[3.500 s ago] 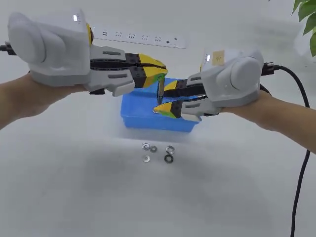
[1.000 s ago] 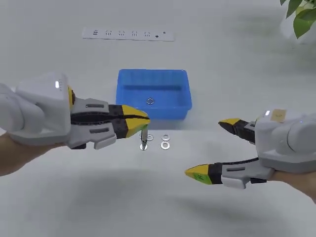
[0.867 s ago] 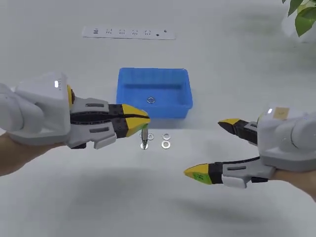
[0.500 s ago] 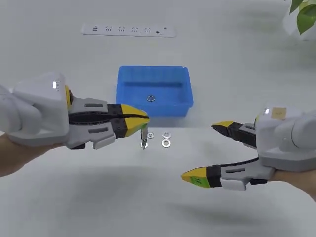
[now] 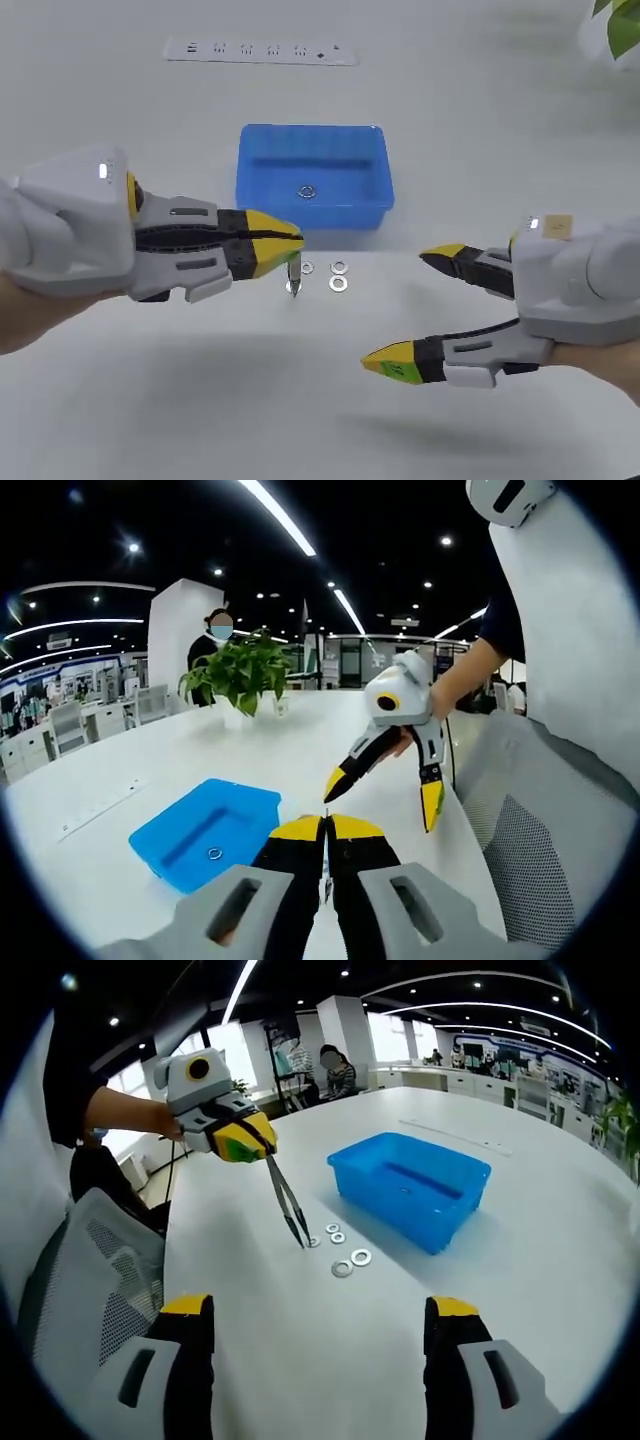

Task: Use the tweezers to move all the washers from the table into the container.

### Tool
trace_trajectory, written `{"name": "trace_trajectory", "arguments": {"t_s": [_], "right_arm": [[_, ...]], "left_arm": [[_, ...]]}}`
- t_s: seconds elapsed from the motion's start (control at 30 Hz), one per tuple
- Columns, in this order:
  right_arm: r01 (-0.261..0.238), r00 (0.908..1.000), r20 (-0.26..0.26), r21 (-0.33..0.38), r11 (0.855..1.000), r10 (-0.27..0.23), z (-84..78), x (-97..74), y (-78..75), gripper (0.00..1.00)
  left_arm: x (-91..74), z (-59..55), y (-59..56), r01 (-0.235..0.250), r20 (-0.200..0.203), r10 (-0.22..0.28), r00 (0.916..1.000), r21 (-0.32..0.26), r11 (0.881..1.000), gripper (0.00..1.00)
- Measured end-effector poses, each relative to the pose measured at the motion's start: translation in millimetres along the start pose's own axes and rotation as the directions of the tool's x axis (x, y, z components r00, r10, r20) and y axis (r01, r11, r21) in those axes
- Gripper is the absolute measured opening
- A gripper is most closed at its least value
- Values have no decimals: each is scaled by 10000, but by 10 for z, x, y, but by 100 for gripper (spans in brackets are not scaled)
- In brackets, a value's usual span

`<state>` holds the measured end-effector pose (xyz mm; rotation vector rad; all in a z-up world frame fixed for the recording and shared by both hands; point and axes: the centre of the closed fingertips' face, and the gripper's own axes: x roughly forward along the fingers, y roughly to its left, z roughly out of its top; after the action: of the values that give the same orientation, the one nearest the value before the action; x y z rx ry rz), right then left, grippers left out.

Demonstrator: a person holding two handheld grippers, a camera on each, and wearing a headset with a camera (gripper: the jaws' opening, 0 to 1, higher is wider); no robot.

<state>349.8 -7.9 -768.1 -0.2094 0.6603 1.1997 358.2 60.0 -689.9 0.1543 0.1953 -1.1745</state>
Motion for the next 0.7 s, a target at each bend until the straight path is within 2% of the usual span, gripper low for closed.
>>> {"name": "trace_trajectory", "arguments": {"t_s": [0.3,0.53,0.7], "right_arm": [[-330,9994,64,69,9994,330,23,57,61,85],[-555,9985,26,-14,9985,555,35,108,115,84],[-732,9973,79,-76,9973,733,67,163,170,84]], "left_arm": [[-11,-22,-69,274,-191,-272,9994,96,9996,5],[-26,-53,-50,78,-304,-69,9995,301,9995,5],[-18,-84,-70,93,-328,-86,9994,219,9997,5]]}}
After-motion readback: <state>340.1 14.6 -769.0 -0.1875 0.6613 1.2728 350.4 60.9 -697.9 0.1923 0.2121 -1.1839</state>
